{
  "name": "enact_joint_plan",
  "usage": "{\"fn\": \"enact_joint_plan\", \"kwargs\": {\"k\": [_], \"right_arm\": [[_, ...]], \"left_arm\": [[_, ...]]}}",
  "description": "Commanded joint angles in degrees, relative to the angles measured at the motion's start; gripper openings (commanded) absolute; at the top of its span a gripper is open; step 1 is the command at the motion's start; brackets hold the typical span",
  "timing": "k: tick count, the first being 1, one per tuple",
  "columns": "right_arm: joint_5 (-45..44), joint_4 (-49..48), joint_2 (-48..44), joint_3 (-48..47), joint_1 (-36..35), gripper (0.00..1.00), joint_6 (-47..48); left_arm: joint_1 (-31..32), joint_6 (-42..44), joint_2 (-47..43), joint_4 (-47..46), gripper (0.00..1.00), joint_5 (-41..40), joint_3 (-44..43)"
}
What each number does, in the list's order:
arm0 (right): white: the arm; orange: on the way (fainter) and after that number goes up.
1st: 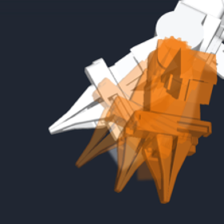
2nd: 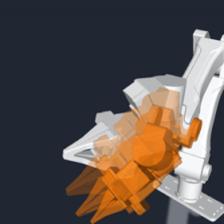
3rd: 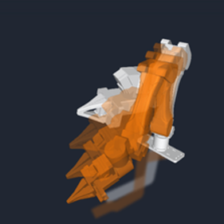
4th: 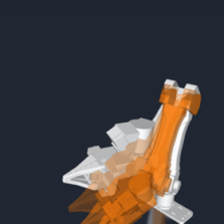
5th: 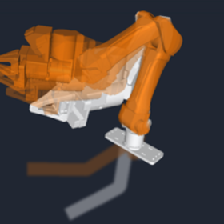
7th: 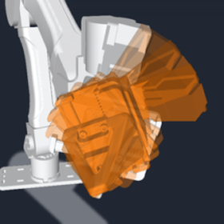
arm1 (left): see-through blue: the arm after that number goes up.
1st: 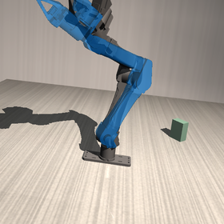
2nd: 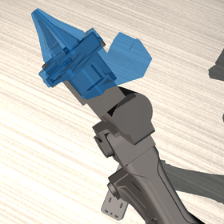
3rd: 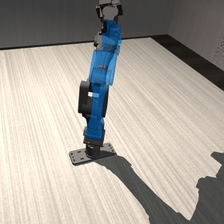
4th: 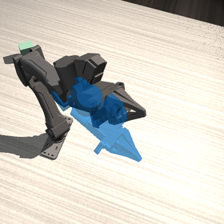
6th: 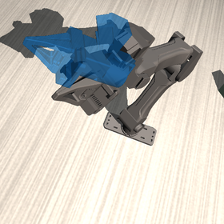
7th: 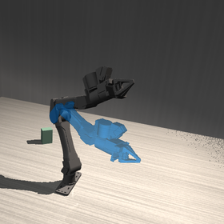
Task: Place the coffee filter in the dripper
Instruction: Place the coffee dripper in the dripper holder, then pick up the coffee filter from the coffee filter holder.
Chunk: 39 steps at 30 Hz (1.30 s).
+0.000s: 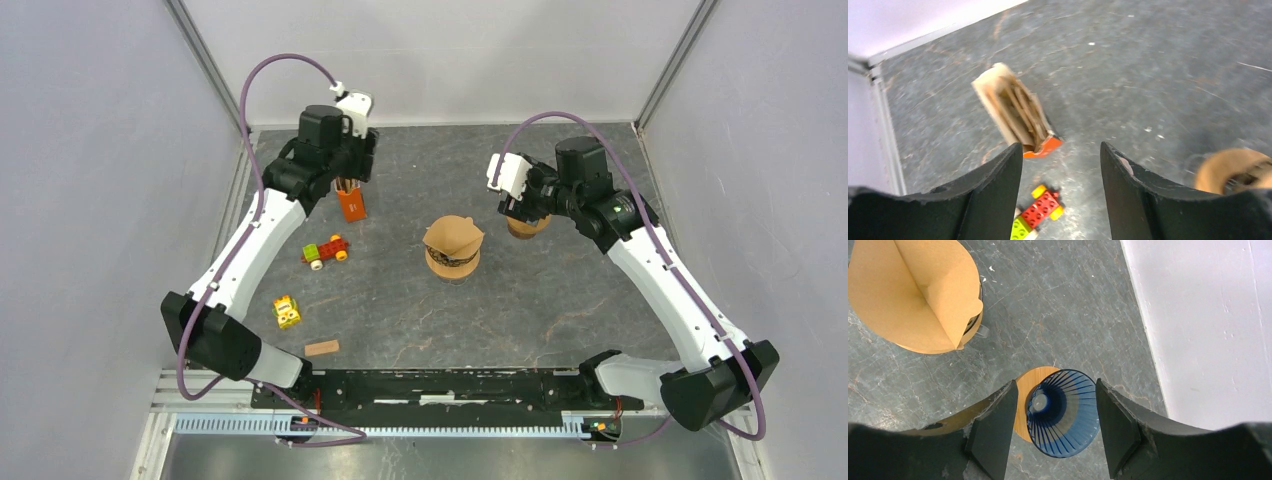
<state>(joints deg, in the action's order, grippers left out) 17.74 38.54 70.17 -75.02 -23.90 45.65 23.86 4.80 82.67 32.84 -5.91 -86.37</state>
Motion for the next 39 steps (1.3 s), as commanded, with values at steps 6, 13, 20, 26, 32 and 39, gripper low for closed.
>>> {"fn": "enact_joint_plan", "kwargs": {"k": [6, 13, 20, 26, 32, 39], "right_arm": [[3.1, -3.0, -2.8, 2.3, -0.1, 0.65, -2.4], [3.2, -3.0, -3.7, 3.0, -0.1, 0.64, -2.6], [2.4, -2.9, -4.9, 4.2, 0.0, 0.64, -2.4], [1.9, -2.9, -4.9, 4.8, -0.1, 0.65, -2.1], [1.9, -2.8, -4.6, 4.8, -0.1, 0.65, -2.1], [2.0, -2.7, -4.4, 5.0, -0.1, 0.65, -2.2]], "left_arm": [[-9.8, -2.9, 7.9, -10.6, 0.61, 0.7, 0.0], [-10.5, -4.2, 15.9, -11.8, 0.55, 0.0, -3.7], [-11.2, -4.2, 20.7, -11.6, 0.49, -0.9, -7.2], [-11.8, -4.2, 23.2, -11.3, 0.44, -0.5, -7.6], [-12.5, -4.2, 24.4, -11.1, 0.42, 0.5, -7.4], [-12.7, -6.3, 25.8, -10.6, 0.37, 1.6, -7.2]]}}
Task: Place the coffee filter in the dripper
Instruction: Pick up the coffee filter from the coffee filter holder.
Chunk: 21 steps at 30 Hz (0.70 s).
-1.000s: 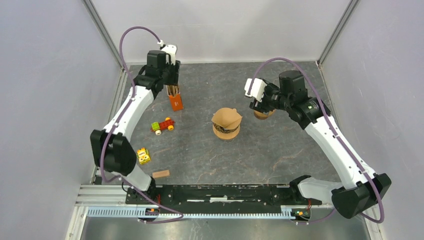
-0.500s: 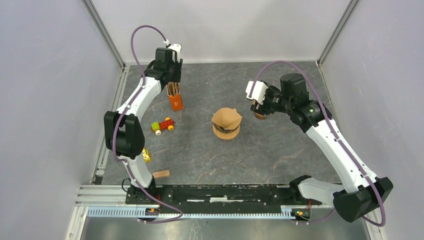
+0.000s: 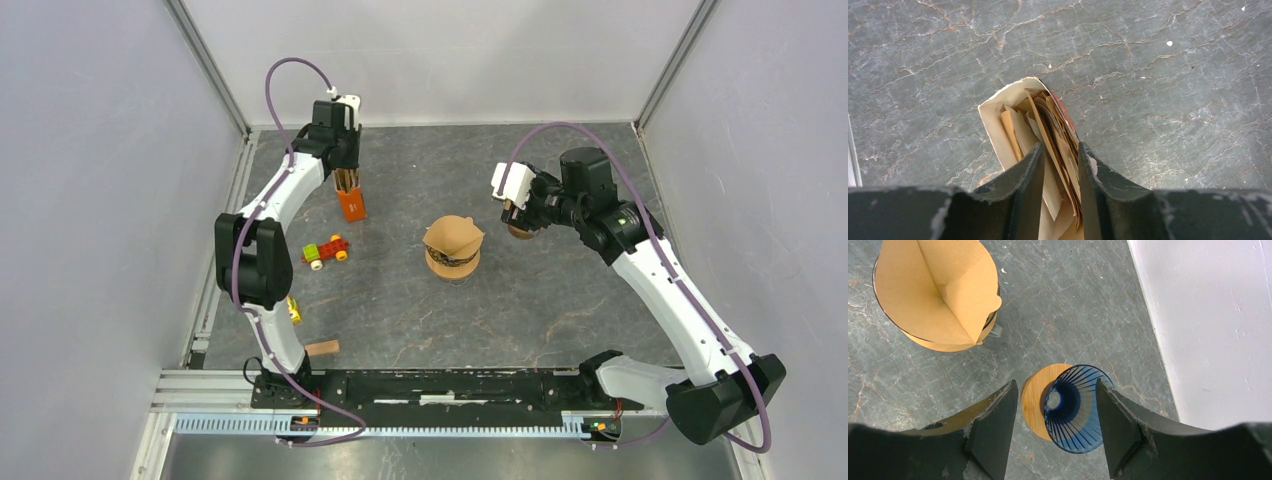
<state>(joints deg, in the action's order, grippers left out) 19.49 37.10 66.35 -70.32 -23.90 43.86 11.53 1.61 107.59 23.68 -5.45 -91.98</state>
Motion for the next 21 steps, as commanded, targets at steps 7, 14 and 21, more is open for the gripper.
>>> {"fn": "enact_joint_plan", "kwargs": {"k": [7, 14, 21], "right_arm": [[0.2, -1.1, -0.5, 0.5, -0.1, 0.65, -0.4], [-0.1, -0.9, -0.6, 0.7, 0.0, 0.65, -0.4], [-0.1, -0.8, -0.8, 0.8, -0.1, 0.65, -0.5]], "left_arm": [[-0.5, -2.9, 0.9, -1.5, 0.32, 1.4, -0.9], [-0.5, -3.0, 1.5, -1.3, 0.2, 1.8, -0.8], [-0.7, -2.4, 1.7, -1.0, 0.14, 1.6, -0.7]]}}
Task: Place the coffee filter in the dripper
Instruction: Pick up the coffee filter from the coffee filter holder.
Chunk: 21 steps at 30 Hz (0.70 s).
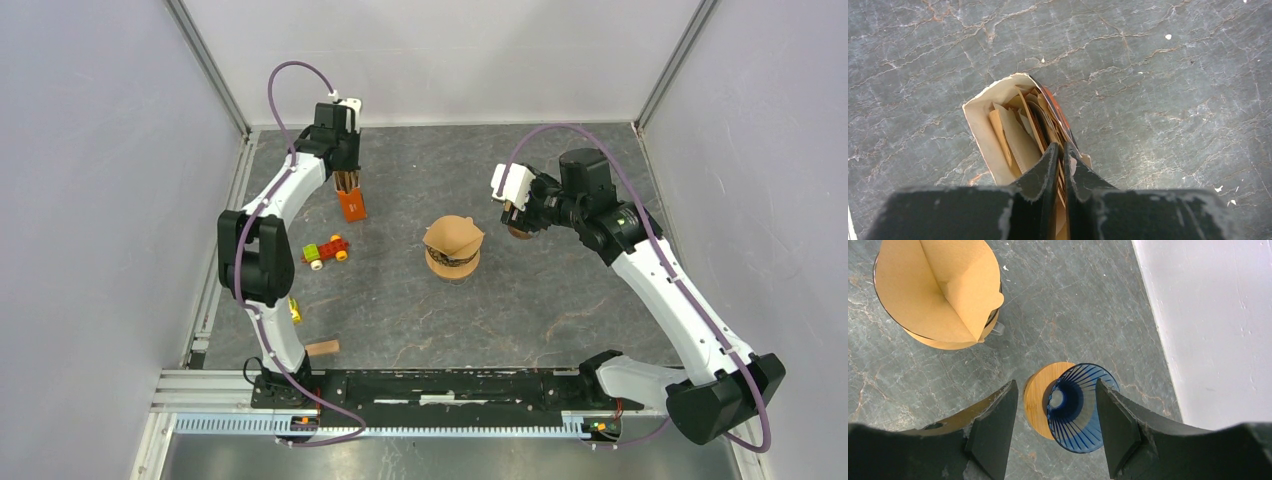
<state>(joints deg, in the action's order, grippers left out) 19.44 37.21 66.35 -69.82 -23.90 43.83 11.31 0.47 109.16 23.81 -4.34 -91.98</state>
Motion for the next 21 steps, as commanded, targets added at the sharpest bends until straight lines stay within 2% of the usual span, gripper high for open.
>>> {"fn": "enact_joint_plan", "kwargs": {"k": [1, 6, 21], "right_arm": [[0.0, -0.8, -0.7, 0.3, 0.0, 0.65, -0.5], [-0.2, -0.5, -0.7, -0.3, -0.1, 0.65, -0.6], [-0.4, 0.0, -0.7, -0.8, -0.1, 0.65, -0.4]], "left_arm": [[-0.5, -1.3, 0.2, -1.1, 0.11, 0.5, -0.7], [-0.7, -1.5, -0.5, -0.6, 0.02, 1.1, -1.3], [-0.8, -1.3, -9.5, 3.0, 0.02, 3.4, -4.3]]}}
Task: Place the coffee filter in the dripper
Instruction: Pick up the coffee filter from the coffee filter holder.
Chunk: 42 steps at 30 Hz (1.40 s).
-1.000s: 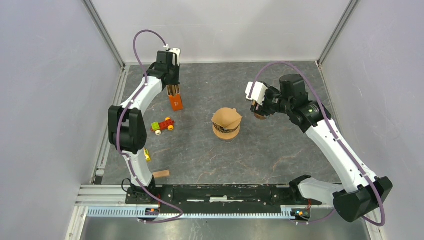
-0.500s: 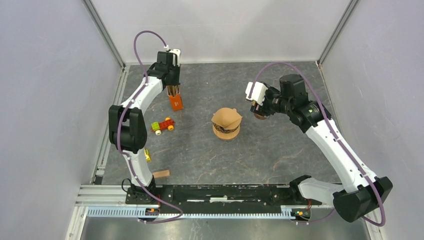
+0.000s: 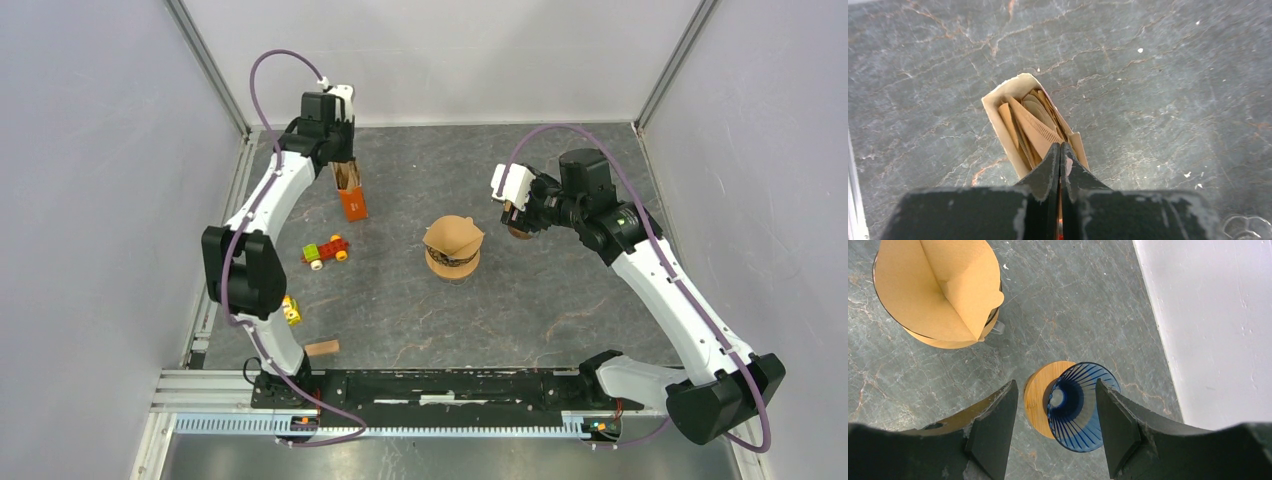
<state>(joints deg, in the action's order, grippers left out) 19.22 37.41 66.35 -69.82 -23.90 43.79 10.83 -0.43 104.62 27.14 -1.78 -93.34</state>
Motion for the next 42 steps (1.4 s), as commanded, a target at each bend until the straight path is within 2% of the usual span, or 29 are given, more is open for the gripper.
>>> {"fn": "enact_joint_plan", "kwargs": {"k": [1, 7, 15, 22, 26, 29, 32, 34, 42], "right_arm": [[-0.2, -0.2, -0.7, -0.8, -0.1, 0.65, -0.4], [-0.1, -0.1, -0.7, -0.9, -0.1, 0.65, -0.3], [0.5, 0.2, 0.0, -3.7, -0.1, 0.65, -0.7], [7.3, -2.1, 2.8, -12.0, -0.6, 0.67, -3.2], [9.9, -6.0, 4.1, -13.6, -4.1, 0.73, -5.2], [11.9, -7.4, 5.7, -15.5, -6.4, 0.77, -6.7], [14.8, -9.5, 6.6, -16.2, -7.1, 0.8, -9.4], [16.4, -10.8, 6.6, -15.9, -7.1, 0.82, -11.0], [24.2, -11.7, 6.1, -13.0, -7.1, 0.87, -13.9]], "left_arm": [[-0.3, -0.2, -5.2, -0.2, 0.02, 0.8, -2.9], [-0.3, 0.3, -6.8, -0.1, 0.02, 0.2, -2.3], [-0.5, 0.3, -9.6, 2.8, 0.02, 2.9, -6.3], [-0.5, 2.9, -17.7, 6.5, 0.02, 17.3, -9.2], [-0.5, 2.6, -22.6, 9.3, 0.02, 30.1, -9.8], [-0.5, -1.0, -25.9, 9.4, 0.02, 41.8, -8.7], [-0.2, -8.0, -28.7, 3.7, 0.02, 51.7, -4.3], [0.0, -13.0, -31.3, -3.5, 0.02, 56.8, -0.1], [0.8, -29.4, -34.1, -24.5, 0.02, 69.8, 11.1]]}}
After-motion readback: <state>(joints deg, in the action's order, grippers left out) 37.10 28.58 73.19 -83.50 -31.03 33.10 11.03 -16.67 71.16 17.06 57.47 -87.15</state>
